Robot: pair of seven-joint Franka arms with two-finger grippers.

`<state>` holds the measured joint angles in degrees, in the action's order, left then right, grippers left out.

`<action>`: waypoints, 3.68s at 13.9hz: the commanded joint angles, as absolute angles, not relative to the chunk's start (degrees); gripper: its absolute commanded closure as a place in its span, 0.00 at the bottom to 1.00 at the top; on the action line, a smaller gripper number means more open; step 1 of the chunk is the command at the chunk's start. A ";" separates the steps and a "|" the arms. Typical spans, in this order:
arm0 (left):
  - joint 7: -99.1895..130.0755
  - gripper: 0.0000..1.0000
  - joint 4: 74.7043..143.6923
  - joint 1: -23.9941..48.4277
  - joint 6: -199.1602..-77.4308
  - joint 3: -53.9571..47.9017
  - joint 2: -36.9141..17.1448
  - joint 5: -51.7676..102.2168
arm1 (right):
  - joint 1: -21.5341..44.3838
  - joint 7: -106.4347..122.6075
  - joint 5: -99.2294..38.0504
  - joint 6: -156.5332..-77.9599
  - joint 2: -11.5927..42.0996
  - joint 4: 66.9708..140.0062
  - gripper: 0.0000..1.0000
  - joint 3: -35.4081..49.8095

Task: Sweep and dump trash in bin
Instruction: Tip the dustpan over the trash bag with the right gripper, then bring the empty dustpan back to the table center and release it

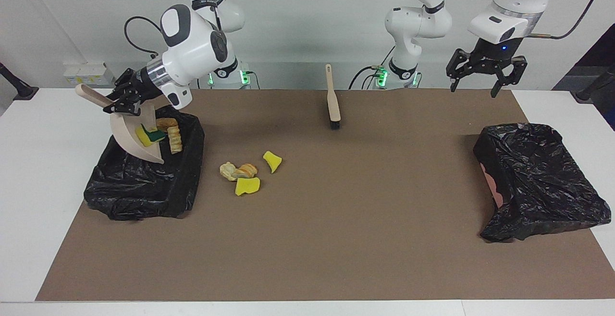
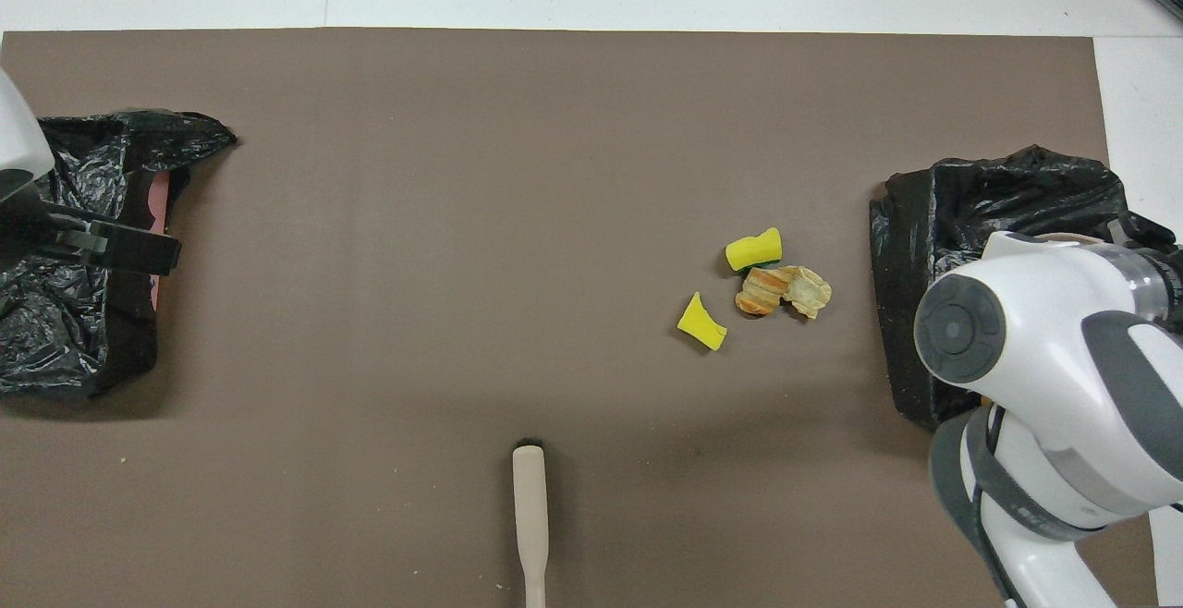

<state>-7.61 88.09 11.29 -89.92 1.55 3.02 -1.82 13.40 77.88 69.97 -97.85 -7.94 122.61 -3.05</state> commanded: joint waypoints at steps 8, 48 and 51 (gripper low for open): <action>-8.09 0.00 82.44 9.76 -84.29 1.23 0.18 -2.46 | 16.09 72.49 68.92 -88.06 -10.72 126.56 1.00 -2.99; -8.00 0.00 83.23 6.94 -82.62 2.20 0.97 0.09 | 32.52 -37.35 2.81 -116.45 34.45 77.60 1.00 6.15; -8.00 0.00 83.23 6.86 -82.62 2.20 0.97 0.09 | 32.43 -37.01 -0.07 -120.13 36.30 78.48 0.87 6.15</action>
